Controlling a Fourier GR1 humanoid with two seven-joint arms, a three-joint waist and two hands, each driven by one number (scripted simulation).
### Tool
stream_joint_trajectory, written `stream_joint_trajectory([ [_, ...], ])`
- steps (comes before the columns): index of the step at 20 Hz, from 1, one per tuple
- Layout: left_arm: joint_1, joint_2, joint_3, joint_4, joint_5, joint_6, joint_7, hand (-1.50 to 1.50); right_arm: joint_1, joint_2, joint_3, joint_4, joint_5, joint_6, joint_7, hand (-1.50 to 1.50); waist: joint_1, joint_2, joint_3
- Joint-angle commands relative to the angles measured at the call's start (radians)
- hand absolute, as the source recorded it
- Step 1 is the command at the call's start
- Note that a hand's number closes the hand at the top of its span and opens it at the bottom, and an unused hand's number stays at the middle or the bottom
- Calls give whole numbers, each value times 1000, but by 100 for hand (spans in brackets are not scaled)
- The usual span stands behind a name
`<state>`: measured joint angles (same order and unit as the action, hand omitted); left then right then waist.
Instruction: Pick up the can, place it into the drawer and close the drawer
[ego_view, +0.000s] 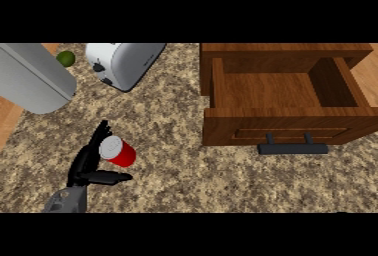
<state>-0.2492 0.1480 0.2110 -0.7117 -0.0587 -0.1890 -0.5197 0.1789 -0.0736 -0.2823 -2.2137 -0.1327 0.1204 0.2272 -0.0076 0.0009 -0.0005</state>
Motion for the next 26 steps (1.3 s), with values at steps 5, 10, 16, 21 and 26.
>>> stream_joint_trajectory([
  [5,-123,25,12,283,-26,-8,-200,-150,-40,-23,-20,41,14,12,11,-150,-3,2,0],
  [10,-179,44,-33,246,-38,-89,-90,-150,-18,0,-13,3,5,13,-13,-150,-3,0,0],
  [16,-256,-6,-24,358,-29,-113,-161,150,-90,-36,-27,-33,-4,-15,95,-150,-7,3,-1],
  [21,-253,-28,-37,350,-27,-145,-196,150,-124,10,40,8,99,-59,67,-150,1,2,0],
  [26,-277,-41,-47,405,-49,-133,-283,150,-110,-22,-12,22,47,-25,60,-150,-5,3,0],
])
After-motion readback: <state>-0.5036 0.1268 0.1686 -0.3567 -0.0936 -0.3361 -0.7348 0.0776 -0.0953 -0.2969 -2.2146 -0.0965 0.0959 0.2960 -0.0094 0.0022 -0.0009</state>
